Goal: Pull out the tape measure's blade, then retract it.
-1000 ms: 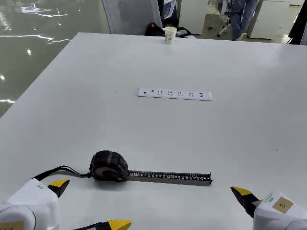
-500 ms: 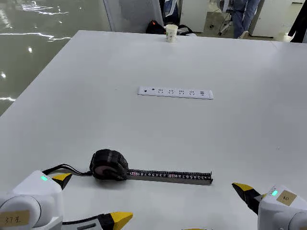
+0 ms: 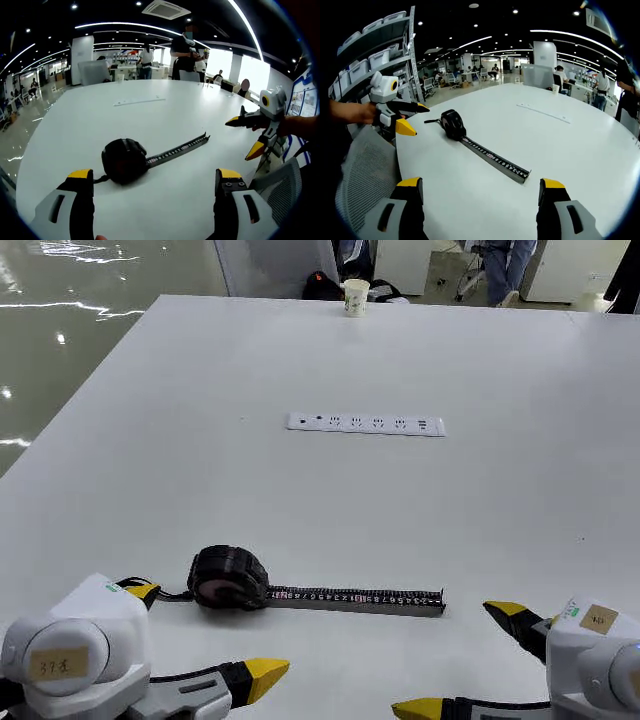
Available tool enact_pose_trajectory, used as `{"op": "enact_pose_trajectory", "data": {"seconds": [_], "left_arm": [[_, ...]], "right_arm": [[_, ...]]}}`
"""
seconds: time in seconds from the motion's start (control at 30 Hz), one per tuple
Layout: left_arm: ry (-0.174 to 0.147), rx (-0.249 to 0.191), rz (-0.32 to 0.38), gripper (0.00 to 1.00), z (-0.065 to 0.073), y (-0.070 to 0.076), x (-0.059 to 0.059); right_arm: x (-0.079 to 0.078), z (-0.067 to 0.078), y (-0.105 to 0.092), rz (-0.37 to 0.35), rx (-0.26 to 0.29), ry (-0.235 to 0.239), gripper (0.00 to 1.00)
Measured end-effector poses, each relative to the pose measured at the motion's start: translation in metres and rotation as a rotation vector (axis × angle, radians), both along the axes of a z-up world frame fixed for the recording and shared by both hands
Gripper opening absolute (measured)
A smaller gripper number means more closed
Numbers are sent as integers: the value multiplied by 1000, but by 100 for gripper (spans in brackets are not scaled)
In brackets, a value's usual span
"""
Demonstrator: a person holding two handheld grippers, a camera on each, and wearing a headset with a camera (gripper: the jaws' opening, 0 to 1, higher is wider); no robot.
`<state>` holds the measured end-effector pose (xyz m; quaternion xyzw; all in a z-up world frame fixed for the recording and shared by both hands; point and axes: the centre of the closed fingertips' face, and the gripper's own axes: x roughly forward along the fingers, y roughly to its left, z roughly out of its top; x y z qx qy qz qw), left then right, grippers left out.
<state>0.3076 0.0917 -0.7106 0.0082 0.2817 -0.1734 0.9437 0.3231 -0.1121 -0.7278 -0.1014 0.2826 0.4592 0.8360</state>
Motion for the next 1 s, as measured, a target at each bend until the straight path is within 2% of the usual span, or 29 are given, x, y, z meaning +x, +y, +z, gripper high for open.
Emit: {"op": "enact_pose_trajectory", "data": {"seconds": [0.3,0.63,1.0], "left_arm": [[-2,-10,14,99,0,-1,11],[-8,-14,45,99,-2,-2,23],[10,-15,90,98,-11,4,33]], "right_arm": [[11,-4,-2,24,-22,0,99],[20,-11,-7,100,-90,-2,99],[29,-19,-6,173,-112,13,95]]}}
